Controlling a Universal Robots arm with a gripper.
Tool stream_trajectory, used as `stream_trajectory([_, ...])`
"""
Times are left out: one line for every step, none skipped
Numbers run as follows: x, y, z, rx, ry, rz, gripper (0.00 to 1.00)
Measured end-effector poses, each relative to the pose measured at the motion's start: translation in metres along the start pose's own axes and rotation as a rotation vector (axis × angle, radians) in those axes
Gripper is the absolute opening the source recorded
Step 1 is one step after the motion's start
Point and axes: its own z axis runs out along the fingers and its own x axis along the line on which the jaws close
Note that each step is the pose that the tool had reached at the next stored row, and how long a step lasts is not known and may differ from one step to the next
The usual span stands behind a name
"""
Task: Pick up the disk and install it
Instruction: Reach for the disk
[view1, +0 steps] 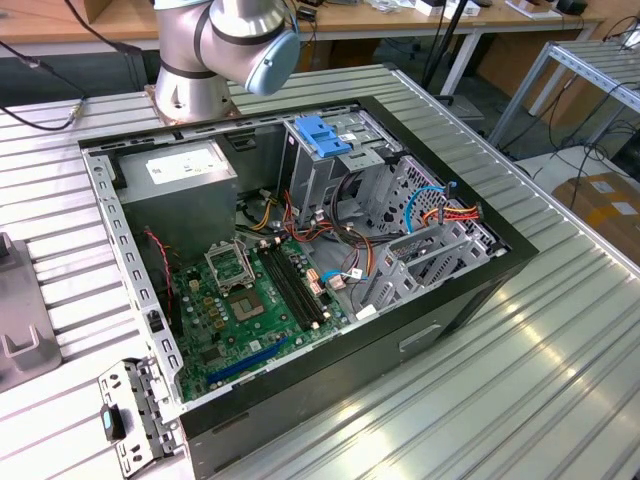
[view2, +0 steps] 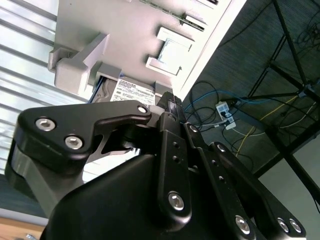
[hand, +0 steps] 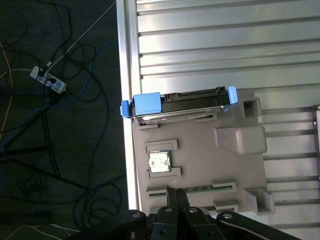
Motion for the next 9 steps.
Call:
stream_trajectory([0.0, 0.0, 0.0002, 0.0001, 0.0001, 0.0, 0.1])
stream_trajectory([-0.0001, 0.0, 0.0005, 0.0001, 0.0002, 0.0, 0.1])
stream_trajectory([-0.0002, 0.0, 0.0012, 0.0001, 0.0002, 0.0, 0.1])
stream_trajectory([-0.0003, 0.0, 0.0017, 0.0001, 0.0001, 0.0, 0.1])
stream_trajectory([-0.0003, 0.0, 0.002, 0.0001, 0.0001, 0.0, 0.1])
stream_trajectory([-0.0004, 0.0, 0.0023, 0.0001, 0.0002, 0.0, 0.1])
stream_trajectory([-0.0004, 0.0, 0.0026, 0.0001, 0.0002, 0.0, 0.1])
stream_trajectory([-0.0005, 0.0, 0.003, 0.0001, 0.0002, 0.0, 0.1])
stream_trajectory([-0.0005, 0.0, 0.0033, 0.0001, 0.0002, 0.0, 0.1])
